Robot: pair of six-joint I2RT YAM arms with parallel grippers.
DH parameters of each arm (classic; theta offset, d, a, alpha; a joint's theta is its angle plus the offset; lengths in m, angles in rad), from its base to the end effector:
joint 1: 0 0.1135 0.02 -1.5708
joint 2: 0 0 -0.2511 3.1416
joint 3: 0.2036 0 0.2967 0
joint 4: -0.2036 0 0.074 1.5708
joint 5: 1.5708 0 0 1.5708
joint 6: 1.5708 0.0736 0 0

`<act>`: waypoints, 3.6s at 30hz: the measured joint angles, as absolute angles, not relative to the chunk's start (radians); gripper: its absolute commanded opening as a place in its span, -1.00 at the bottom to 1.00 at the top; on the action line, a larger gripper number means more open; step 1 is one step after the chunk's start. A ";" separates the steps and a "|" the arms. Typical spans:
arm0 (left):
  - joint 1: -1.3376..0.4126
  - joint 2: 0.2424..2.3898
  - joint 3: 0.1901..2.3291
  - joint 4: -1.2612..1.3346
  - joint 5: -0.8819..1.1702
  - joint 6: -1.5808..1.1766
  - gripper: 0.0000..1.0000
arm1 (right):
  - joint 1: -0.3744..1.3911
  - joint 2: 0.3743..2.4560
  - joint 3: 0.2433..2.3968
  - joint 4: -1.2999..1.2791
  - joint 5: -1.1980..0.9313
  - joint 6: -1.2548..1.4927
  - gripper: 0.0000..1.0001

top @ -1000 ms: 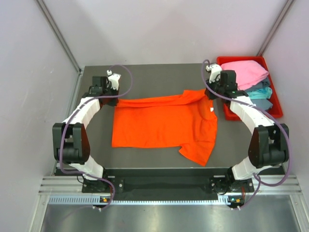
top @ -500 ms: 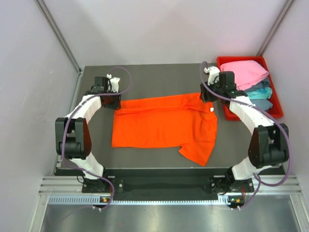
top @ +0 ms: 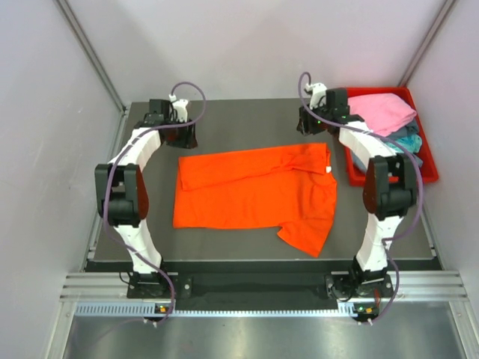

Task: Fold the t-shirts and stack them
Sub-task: Fold the tshirt

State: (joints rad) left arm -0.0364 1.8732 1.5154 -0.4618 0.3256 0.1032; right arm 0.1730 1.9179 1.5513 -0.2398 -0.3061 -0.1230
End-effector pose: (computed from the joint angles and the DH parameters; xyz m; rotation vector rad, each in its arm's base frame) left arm 0.4849 -0.0412 0.2026 0.3169 2.3424 -0.3562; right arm 0.5051 0.1108 0.2193 -0.4911 2.1110 0.3614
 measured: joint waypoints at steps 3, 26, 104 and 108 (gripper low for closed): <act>-0.036 1.975 1.540 -0.517 0.348 0.087 0.17 | 0.180 2.029 1.580 -0.270 -0.330 -0.110 -0.03; 0.010 1.974 1.564 -0.853 0.392 0.051 0.24 | 0.255 2.043 1.564 -0.347 -0.360 -0.104 -0.04; 0.078 2.029 1.551 -0.949 0.351 0.070 -0.23 | 0.384 1.865 1.319 -0.423 -0.346 -0.093 -0.04; 0.078 2.026 1.542 -0.935 0.351 0.065 -0.23 | 0.445 1.713 1.224 -0.435 -0.340 -0.093 -0.03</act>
State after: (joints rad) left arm 0.0780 2.0262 1.5417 -0.9352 0.3508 0.0650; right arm 0.4454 1.7130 1.2236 -0.4355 -0.3401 -0.0929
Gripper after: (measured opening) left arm 0.383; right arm 0.479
